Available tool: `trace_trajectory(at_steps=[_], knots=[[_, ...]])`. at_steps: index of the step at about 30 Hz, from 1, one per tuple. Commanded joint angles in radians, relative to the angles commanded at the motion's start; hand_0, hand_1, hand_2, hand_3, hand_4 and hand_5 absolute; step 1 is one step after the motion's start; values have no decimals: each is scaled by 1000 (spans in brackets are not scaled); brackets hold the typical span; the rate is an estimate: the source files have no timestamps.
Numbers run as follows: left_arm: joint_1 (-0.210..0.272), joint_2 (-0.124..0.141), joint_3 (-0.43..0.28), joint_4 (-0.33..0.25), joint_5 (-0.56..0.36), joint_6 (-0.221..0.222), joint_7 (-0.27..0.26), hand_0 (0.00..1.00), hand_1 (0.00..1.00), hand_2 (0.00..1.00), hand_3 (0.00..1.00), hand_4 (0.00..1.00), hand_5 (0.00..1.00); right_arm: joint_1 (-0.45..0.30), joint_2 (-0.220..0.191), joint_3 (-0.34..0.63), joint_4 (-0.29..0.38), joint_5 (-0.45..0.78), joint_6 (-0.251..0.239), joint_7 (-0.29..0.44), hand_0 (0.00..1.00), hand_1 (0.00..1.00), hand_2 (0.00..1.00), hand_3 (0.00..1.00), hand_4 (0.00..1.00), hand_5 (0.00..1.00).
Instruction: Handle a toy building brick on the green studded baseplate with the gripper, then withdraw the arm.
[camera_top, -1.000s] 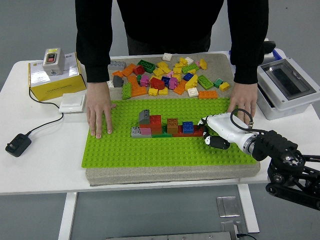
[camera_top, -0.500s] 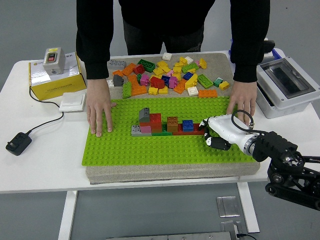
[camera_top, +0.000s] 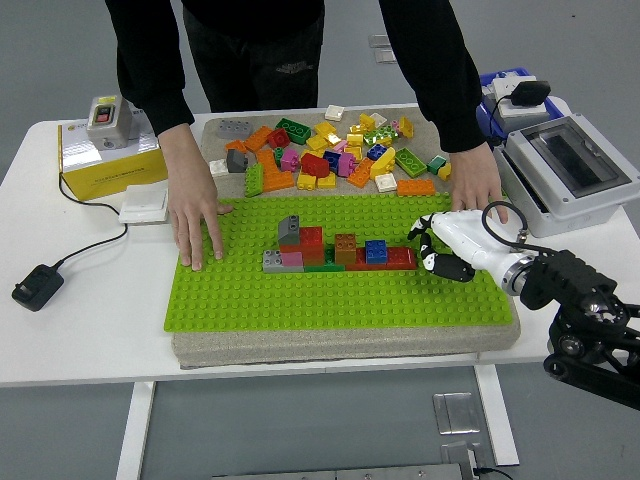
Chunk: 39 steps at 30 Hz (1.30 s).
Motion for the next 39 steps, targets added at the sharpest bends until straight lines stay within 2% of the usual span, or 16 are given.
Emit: trace_trajectory(at_steps=[3,7,9,13,14,15,20,21,26,27,32,33,38,39], knots=[[2,2,-1,0,4,0,2,677,628,539,628,140,643,-58,-26,80,41,-8,-8,4,100,174,725,691,2,445],[5,2,3,0,2,0,1,677,628,539,628,140,643,-145,-41,202,108,9,-49,47,100,174,725,691,2,445],[7,1,3,0,3,-1,0,678,630,540,628,140,643,-202,-36,284,141,30,-77,81,101,184,728,695,27,422],[10,-1,5,0,0,-1,1,678,630,540,628,140,643,-291,-2,422,158,93,-107,139,101,184,728,695,27,422],[11,-3,6,0,-4,-1,1,678,630,540,628,140,643,-313,14,458,154,114,-113,155,101,184,728,695,27,422],[13,-4,7,0,-6,-1,1,677,631,539,628,139,642,-329,25,488,150,128,-117,167,127,254,733,692,202,455],[20,-9,11,0,-20,1,4,677,631,539,628,139,642,-399,83,668,104,250,-135,257,127,254,733,692,202,455],[20,-10,11,0,-20,1,5,678,631,540,628,139,643,-406,89,699,95,277,-136,275,246,409,728,690,339,483],[22,-12,11,0,-27,3,7,678,631,540,628,139,643,-422,111,834,32,421,-130,369,246,409,728,690,339,483],[23,-13,12,0,-29,4,7,679,632,544,627,138,641,-422,115,855,21,447,-127,387,332,481,729,694,388,500],[25,-14,16,0,-37,4,7,679,632,544,627,138,641,-423,127,954,-16,586,-107,462,332,481,729,694,388,500],[26,-15,17,0,-36,3,8,682,637,547,628,139,642,-422,129,964,-19,610,-103,471,458,576,723,701,484,616],[32,-16,10,0,-32,2,15,682,637,547,628,139,642,-422,146,985,-37,734,-79,524,458,576,723,701,484,616],[34,-17,8,0,-31,3,16,681,642,550,628,139,642,-424,151,988,-41,764,-74,536,579,627,722,720,566,710]])
